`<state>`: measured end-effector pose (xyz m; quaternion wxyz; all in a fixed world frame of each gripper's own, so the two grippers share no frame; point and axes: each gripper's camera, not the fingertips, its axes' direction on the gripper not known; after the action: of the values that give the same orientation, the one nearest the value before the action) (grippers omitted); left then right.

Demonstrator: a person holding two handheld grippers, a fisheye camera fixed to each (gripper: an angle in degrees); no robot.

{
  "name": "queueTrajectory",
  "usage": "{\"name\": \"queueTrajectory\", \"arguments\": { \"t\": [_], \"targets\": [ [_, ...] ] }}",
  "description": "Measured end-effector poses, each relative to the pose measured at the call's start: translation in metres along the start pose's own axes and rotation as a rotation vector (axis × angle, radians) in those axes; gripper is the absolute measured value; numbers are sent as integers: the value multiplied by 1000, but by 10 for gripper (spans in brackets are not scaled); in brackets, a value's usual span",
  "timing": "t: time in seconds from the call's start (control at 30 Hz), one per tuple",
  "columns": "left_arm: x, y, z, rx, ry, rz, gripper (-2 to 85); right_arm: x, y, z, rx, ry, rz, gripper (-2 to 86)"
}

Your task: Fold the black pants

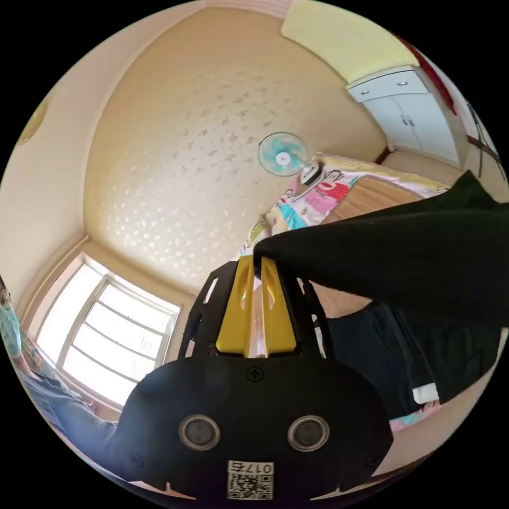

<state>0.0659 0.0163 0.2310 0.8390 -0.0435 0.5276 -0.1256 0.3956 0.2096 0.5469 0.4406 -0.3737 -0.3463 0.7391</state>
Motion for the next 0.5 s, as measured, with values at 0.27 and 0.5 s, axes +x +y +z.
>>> {"name": "queueTrajectory", "arguments": {
  "t": [0.27,0.5],
  "targets": [
    [-14,-13,45,47,-20,36,102,13,168,177,-640,-102,-49,3],
    [-52,-13,89,100,-30,4,102,189,269,96,-408,17,507,23]
  ]
}}
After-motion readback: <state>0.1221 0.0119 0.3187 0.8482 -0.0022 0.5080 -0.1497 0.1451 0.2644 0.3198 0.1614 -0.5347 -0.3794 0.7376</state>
